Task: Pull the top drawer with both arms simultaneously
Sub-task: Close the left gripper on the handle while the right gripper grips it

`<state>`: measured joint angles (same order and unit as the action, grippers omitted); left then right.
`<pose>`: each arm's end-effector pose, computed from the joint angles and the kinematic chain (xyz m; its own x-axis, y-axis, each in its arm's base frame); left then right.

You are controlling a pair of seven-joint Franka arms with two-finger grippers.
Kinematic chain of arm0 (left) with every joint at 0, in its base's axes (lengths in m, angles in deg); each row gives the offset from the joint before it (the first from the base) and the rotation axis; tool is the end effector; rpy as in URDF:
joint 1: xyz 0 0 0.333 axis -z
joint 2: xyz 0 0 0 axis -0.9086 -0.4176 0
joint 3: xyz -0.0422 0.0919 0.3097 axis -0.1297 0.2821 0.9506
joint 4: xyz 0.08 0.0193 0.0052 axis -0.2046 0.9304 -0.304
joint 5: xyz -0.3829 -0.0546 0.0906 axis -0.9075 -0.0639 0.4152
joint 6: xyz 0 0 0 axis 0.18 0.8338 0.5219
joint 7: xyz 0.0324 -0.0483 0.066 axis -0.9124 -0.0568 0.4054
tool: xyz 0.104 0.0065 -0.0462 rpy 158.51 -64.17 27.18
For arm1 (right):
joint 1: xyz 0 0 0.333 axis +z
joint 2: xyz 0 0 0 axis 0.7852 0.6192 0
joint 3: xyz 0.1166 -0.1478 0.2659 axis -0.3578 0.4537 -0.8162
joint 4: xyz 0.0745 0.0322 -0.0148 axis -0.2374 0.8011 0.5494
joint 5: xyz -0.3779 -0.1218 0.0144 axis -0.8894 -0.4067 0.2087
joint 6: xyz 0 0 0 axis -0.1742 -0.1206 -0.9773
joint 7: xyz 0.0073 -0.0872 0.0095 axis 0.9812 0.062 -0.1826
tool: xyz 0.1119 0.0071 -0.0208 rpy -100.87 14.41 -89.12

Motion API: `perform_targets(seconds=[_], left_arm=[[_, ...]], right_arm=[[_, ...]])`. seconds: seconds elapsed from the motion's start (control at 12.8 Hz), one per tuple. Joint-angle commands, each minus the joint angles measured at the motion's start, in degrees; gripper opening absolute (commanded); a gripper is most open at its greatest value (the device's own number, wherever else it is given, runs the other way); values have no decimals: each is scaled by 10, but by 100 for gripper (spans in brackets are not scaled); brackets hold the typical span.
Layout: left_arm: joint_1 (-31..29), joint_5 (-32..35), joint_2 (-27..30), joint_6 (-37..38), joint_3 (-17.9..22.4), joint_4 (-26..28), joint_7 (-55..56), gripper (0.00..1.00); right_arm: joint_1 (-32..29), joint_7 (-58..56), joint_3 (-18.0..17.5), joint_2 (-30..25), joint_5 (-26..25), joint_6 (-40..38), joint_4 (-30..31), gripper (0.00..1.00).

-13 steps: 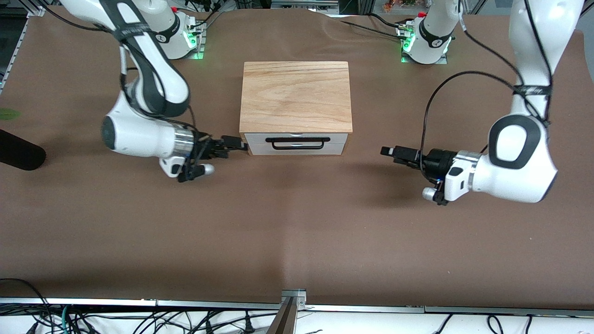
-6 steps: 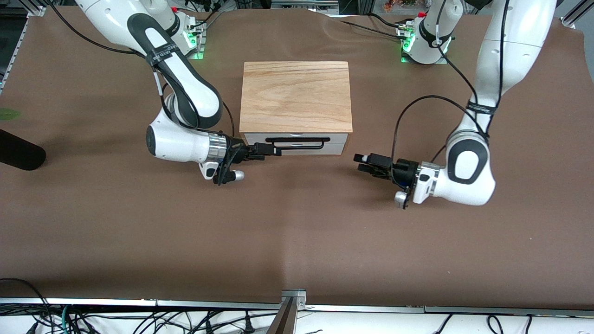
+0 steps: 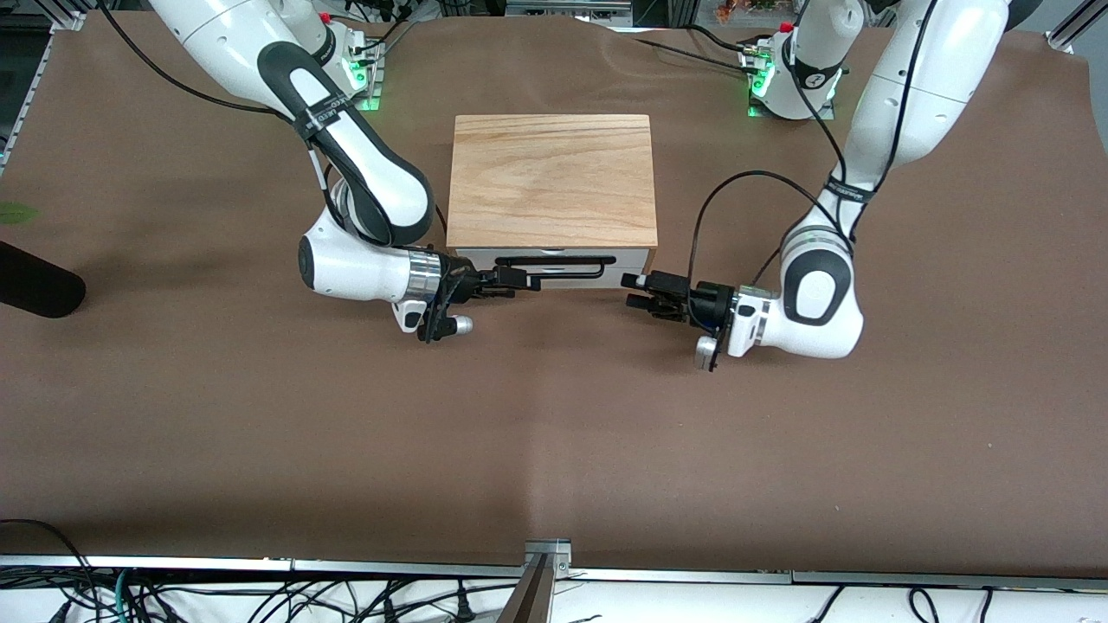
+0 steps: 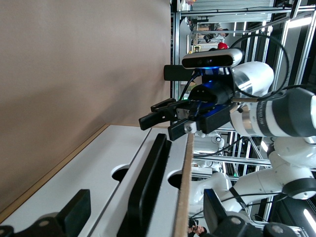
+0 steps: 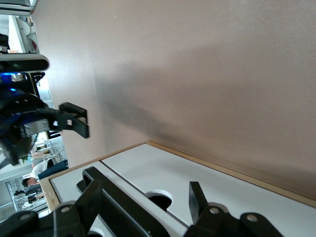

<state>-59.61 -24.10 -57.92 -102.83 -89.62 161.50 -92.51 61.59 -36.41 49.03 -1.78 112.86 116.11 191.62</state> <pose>0.5926 -0.2619 0.2005 0.9697 -0.2432 -0.0240 -0.0211 -0.1812 0.9832 0.5683 0.3542 0.2491 0.9874 0.0451 -0.1516 -0.0895 -0.6311 -0.7705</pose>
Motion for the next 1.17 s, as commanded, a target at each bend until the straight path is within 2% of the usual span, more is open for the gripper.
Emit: perform_targets(seconds=[0.0, 0.23, 0.31, 0.39, 0.47, 0.7, 0.78, 0.94, 1.09], left_arm=[[12, -30, -4, -26, -5, 18, -53, 100], [20, -57, -6, -26, -5, 36, -79, 98], [20, -57, -5, -26, -6, 38, -80, 96], [20, -57, -5, -26, -6, 38, -80, 91], [20, -57, -3, -25, -6, 38, -83, 80], [20, -57, -2, -17, -6, 43, -97, 53], [20, -57, -1, -17, -6, 43, -97, 47], [19, -57, -2, -16, -20, 47, -97, 37], [19, -57, 0, -17, -21, 51, -97, 33]], right_arm=[[-4, -19, -5, -6, 19, 1, 11, 73], [-4, -32, -5, -10, 26, -1, 22, 60], [-4, -42, -5, -12, 44, -8, 25, 57], [-4, -57, -5, -13, 66, -11, 32, 54], [-4, -68, -5, -14, 79, -13, 35, 53], [-4, -69, -5, -18, 78, -14, 37, 45], [-5, -69, -5, -22, 79, -14, 39, 42], [-6, -69, -2, -30, 79, -44, 39, 29], [-10, -96, 9, -33, 79, -71, 40, 18]])
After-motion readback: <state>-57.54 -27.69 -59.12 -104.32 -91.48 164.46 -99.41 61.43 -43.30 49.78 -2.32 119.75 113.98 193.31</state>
